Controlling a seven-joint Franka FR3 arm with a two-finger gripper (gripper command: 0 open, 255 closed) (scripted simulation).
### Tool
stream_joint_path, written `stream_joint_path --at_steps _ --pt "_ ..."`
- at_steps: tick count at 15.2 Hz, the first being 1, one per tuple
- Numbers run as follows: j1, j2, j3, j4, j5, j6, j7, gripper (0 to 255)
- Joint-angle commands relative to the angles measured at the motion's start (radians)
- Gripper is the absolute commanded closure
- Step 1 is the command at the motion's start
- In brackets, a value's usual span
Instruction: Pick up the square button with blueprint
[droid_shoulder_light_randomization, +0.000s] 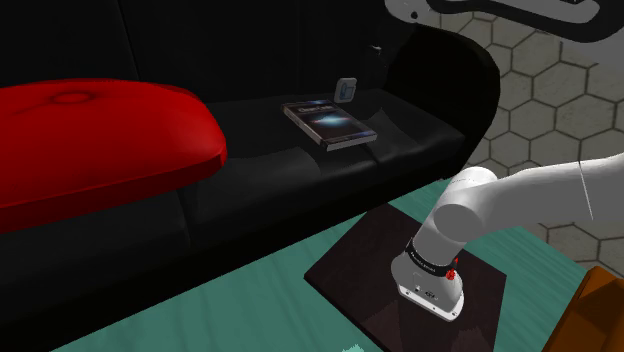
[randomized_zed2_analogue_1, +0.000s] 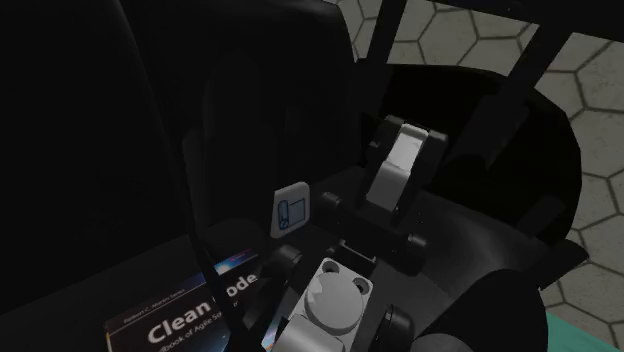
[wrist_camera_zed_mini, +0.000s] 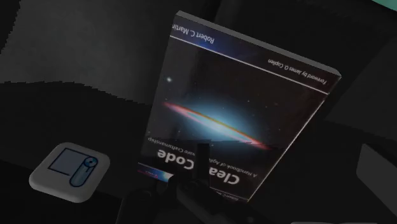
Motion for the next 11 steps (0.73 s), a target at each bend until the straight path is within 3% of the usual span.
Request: stream_joint_path --at_steps 1,11 --pt "0.000 0.000 0.000 0.000 0.000 0.000 0.000 0" --pt "0.078 0.257 -0.317 0.148 -0.035 0.060 -0.513 0"
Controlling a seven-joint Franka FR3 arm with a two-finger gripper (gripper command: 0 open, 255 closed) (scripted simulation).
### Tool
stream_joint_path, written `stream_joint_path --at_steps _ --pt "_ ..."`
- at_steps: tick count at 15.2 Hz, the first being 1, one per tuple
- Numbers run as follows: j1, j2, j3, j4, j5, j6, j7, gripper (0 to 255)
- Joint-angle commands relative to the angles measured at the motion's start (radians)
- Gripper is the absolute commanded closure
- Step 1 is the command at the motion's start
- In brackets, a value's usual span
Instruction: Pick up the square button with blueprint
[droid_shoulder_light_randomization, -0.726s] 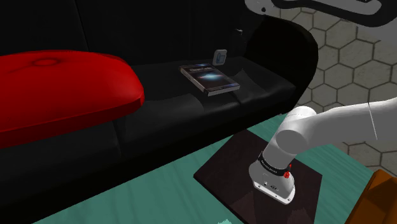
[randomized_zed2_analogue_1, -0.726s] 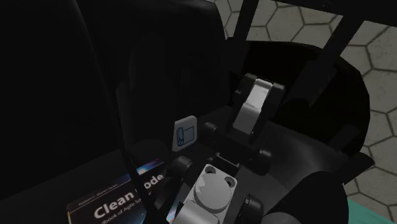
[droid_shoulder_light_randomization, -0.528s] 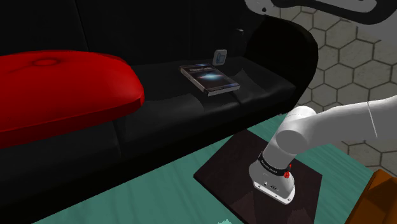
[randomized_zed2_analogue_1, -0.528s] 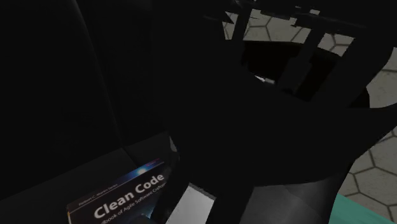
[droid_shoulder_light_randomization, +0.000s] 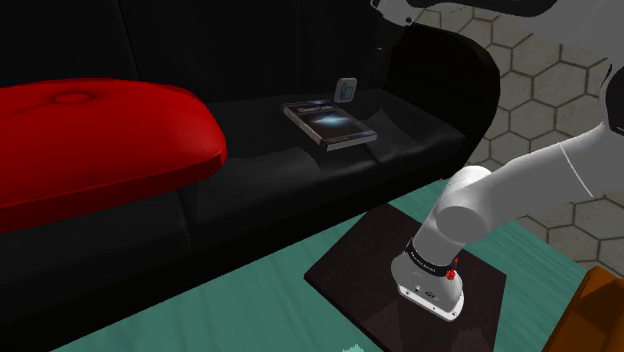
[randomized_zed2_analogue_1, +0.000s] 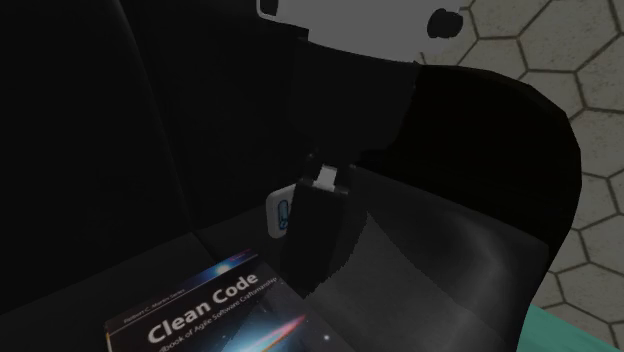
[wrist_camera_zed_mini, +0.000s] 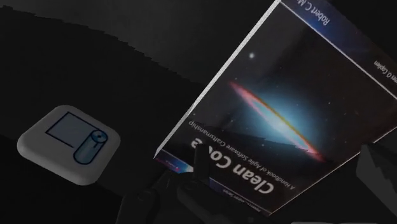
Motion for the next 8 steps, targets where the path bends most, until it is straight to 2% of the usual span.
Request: stream_joint_path --at_steps 1,5,8 --pt "0.021 0.071 -0.061 0.053 0.007 0.004 -0.111 0" --pt "0.064 0.236 -0.178 0.181 0.051 0.001 -0.326 0" --pt "0.089 0.381 -0.259 0.301 0.114 -0.018 -0.496 0"
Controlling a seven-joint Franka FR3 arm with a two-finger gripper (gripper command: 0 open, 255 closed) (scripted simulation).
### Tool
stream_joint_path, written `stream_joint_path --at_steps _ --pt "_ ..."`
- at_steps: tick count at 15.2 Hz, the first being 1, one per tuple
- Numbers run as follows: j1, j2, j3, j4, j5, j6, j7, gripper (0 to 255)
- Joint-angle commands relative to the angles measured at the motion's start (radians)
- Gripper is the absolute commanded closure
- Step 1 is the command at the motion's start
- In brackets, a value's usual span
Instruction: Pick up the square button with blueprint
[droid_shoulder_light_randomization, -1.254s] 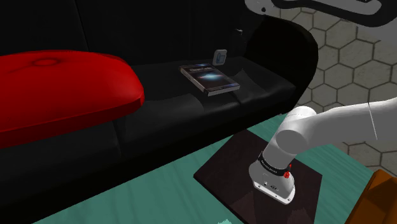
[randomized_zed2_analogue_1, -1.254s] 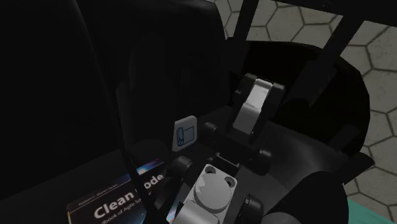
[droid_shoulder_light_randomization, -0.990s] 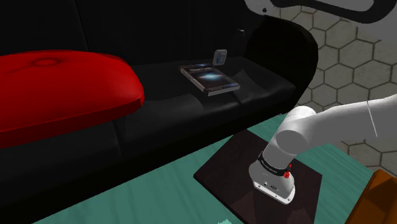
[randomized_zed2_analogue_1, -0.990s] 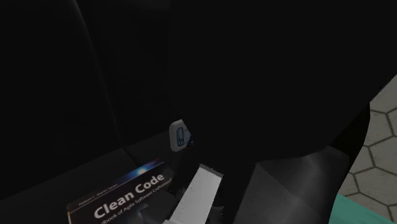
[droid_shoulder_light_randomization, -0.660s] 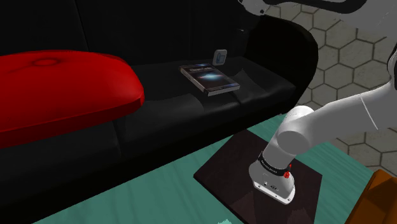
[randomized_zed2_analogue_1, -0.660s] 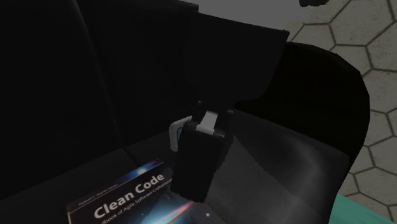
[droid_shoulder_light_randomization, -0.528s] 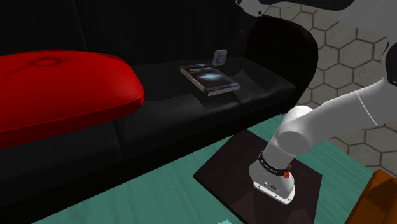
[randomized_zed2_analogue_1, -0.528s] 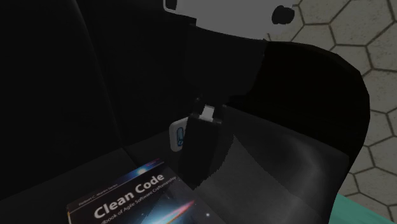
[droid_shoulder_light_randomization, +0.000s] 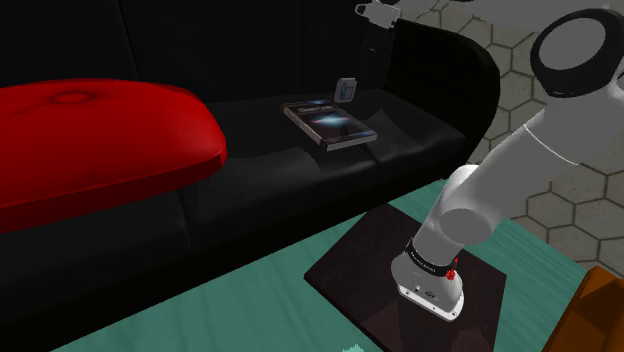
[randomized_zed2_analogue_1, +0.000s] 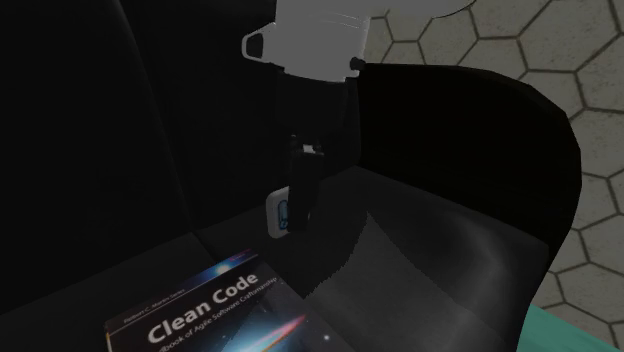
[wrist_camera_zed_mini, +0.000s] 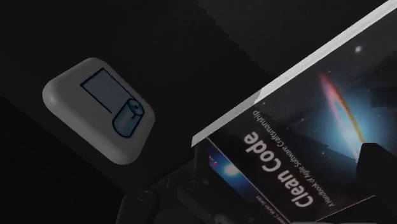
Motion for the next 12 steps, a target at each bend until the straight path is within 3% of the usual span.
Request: stream_joint_path --at_steps 1,5,9,12 --pt "0.013 0.110 -0.055 0.090 0.051 -0.016 -0.126 0" --pt "-0.006 0.344 -0.127 0.295 0.182 -0.083 -0.355 0" --pt "-0.099 0.597 -0.131 0.557 0.316 -0.192 -0.548 0" --pt "-0.105 0.604 -0.121 0.538 0.317 -0.169 -0.558 0"
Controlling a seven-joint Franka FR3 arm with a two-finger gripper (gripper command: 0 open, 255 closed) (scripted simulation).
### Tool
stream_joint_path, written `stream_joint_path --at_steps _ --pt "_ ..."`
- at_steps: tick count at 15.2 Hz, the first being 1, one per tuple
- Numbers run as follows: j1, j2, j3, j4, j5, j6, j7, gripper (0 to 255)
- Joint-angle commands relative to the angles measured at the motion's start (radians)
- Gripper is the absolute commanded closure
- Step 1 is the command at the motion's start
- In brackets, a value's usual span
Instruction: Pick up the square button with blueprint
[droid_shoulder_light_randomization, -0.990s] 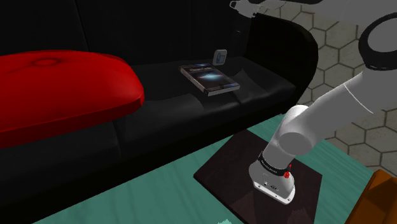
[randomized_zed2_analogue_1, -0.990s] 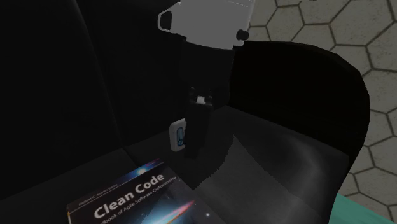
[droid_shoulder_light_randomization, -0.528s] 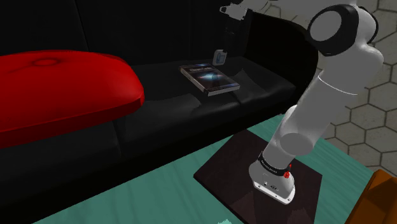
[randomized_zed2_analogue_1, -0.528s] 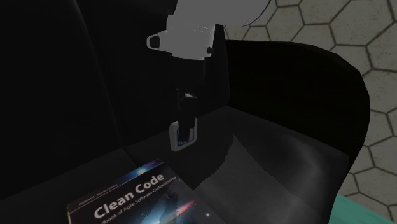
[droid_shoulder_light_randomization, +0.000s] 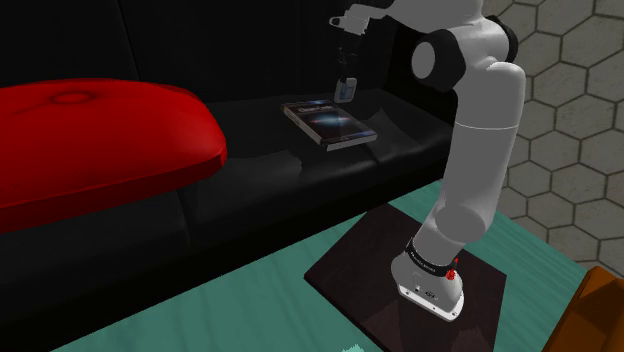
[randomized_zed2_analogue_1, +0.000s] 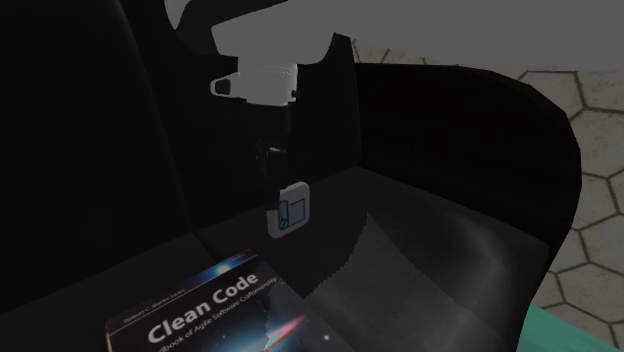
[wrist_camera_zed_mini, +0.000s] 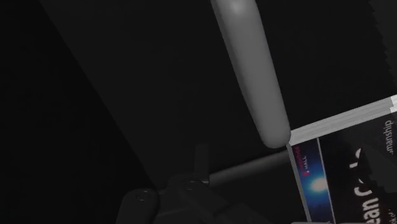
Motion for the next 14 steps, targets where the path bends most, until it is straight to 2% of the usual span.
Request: stream_joint_path --at_steps 1,5,7,8,14 --pt "0.001 0.003 0.002 -0.020 0.001 0.021 -0.010 0" --pt "0.013 -0.006 0.003 -0.094 -0.002 0.086 -0.017 0" --pt "0.013 -0.006 0.003 -0.094 -0.002 0.086 -0.017 0" --pt "0.012 -0.006 0.003 -0.093 -0.002 0.085 -0.017 255" --pt "0.012 -0.004 0.003 -0.091 -0.001 0.084 -0.017 255"
